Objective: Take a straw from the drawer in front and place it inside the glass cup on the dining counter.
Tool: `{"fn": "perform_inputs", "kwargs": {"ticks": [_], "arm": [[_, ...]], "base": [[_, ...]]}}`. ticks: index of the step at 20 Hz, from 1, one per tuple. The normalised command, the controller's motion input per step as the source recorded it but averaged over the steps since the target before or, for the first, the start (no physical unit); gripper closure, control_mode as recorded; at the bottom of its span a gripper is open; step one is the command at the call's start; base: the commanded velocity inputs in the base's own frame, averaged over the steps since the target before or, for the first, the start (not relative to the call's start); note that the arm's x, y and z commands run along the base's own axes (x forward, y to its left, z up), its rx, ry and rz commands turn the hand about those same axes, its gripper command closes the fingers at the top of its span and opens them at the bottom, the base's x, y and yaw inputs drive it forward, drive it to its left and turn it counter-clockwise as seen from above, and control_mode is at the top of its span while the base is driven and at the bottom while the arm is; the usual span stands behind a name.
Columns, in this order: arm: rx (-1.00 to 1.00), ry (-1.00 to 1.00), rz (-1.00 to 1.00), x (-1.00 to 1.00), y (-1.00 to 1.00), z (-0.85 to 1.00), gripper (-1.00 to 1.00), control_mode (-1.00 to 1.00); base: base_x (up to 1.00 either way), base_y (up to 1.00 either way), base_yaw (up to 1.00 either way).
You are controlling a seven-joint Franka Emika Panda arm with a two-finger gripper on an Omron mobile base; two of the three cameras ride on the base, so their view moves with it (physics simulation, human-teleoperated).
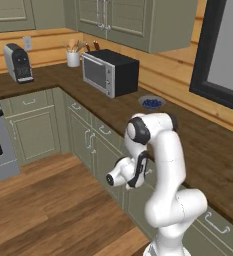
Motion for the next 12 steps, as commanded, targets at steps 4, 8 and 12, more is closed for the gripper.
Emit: {"fn": "perform_inputs", "kwargs": {"ticks": [4,8,12], "arm": [[0.06,0.00,0.00,-0.53,0.78,0.12,1.00,-1.00],[0.09,0.00,0.00,-0.57,0.88,0.18,1.00,-1.00],[0.11,0.00,0.00,-0.61,0.96,0.19,1.00,-1.00]], "base": [[0.00,0.00,0.00],[0.00,0.00,0.00],[0.00,0.00,0.00]]}}
